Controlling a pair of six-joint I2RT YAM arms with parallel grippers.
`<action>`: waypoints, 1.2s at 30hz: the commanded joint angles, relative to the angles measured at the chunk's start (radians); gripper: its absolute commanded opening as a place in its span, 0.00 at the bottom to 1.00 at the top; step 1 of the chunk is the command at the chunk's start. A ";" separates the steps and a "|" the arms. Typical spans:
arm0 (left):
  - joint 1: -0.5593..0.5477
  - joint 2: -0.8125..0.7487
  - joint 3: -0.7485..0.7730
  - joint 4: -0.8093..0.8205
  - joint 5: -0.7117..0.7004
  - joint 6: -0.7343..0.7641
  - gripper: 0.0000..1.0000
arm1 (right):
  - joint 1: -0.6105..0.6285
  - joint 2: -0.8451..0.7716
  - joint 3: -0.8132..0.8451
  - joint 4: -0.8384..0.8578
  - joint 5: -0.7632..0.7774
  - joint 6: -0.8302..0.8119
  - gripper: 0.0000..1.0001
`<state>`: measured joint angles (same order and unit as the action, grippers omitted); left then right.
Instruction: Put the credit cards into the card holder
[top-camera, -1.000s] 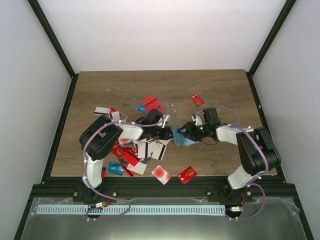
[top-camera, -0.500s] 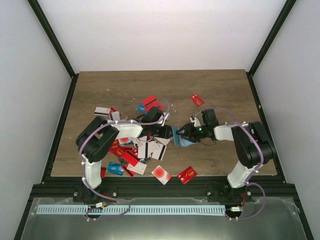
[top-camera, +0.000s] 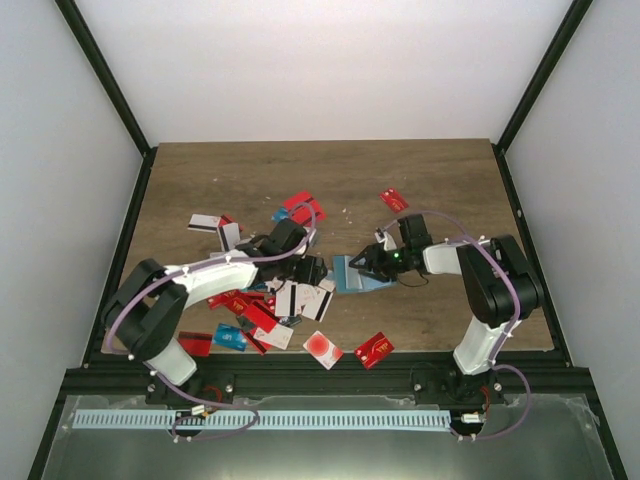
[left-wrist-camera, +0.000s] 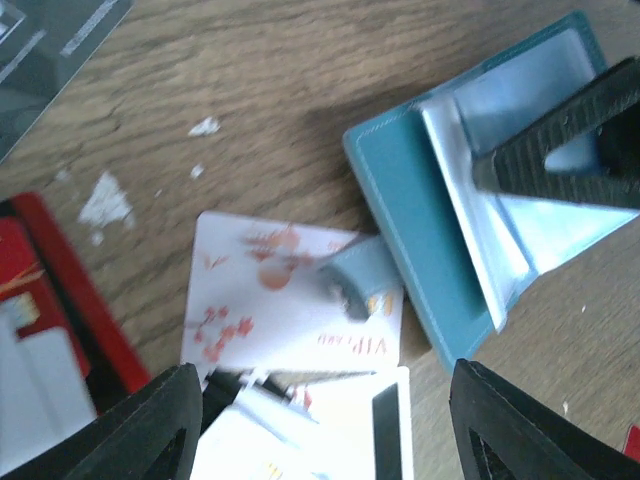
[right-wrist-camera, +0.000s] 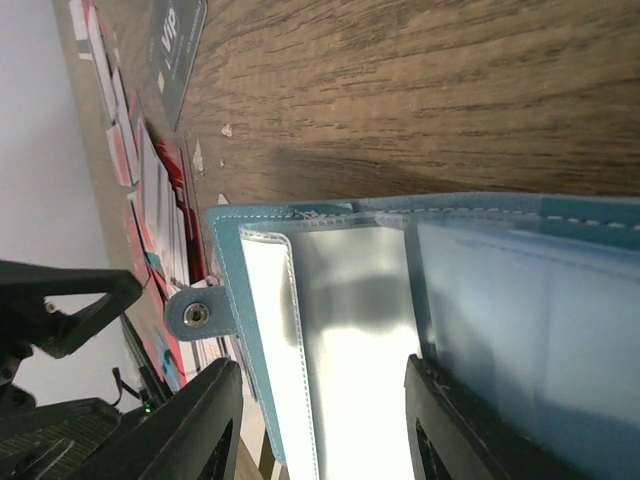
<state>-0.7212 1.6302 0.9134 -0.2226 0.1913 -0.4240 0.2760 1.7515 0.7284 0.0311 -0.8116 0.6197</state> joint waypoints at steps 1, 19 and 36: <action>-0.013 -0.101 -0.056 -0.092 -0.062 0.009 0.71 | 0.030 0.035 0.036 -0.170 0.243 -0.054 0.47; -0.200 -0.421 -0.269 -0.223 0.029 -0.138 0.67 | 0.095 -0.220 0.056 -0.375 0.306 -0.066 0.51; -0.363 -0.299 -0.221 0.083 0.090 -0.153 0.48 | 0.112 -0.666 -0.121 -0.749 0.291 0.073 0.57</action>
<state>-1.0561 1.2846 0.6407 -0.2230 0.2451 -0.5869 0.3756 1.1130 0.5919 -0.6144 -0.4438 0.6613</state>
